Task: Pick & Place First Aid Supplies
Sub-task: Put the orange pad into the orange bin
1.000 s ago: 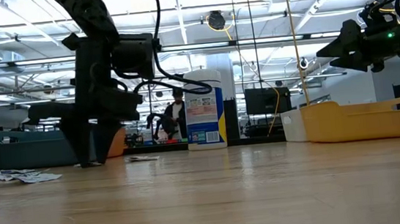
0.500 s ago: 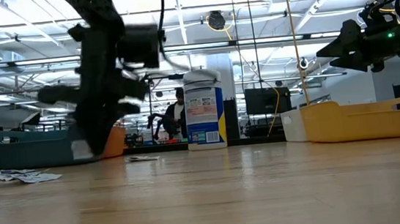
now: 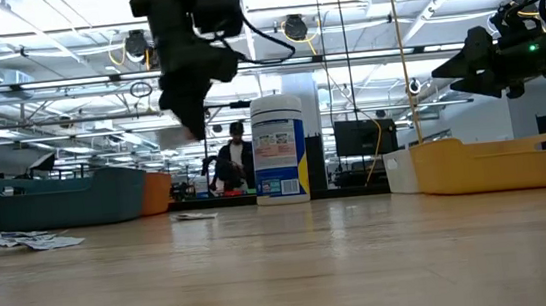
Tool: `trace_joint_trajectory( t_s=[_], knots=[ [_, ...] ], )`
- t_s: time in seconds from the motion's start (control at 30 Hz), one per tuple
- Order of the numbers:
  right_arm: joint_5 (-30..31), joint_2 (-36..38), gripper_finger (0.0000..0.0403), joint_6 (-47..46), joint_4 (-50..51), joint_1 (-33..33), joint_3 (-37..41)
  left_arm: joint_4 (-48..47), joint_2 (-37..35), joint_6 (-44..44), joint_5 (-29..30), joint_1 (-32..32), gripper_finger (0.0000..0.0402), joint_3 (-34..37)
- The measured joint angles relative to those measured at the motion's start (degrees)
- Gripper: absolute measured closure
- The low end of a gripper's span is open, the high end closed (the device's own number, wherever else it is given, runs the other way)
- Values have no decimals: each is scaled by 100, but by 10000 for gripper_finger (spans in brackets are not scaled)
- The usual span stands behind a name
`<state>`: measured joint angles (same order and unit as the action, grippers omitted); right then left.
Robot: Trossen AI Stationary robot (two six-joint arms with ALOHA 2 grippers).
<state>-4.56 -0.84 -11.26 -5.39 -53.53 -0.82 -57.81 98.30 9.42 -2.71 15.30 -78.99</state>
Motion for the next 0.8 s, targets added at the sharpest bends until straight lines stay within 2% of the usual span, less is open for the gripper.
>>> trace_joint_trajectory(
  t_s=[0.2, 0.3, 0.8],
  knots=[
    [2, 2, 66, 1, 0, 0, 0, -98, -2, 1387, 10, 630, 398, -317],
    [0, 2, 66, 1, 0, -1, 2, -205, -2, 1755, -23, 1042, 399, -329],
    [2, 2, 66, -1, 0, -1, 2, -456, -2, 1545, -17, 3633, 398, -329]
  ],
)
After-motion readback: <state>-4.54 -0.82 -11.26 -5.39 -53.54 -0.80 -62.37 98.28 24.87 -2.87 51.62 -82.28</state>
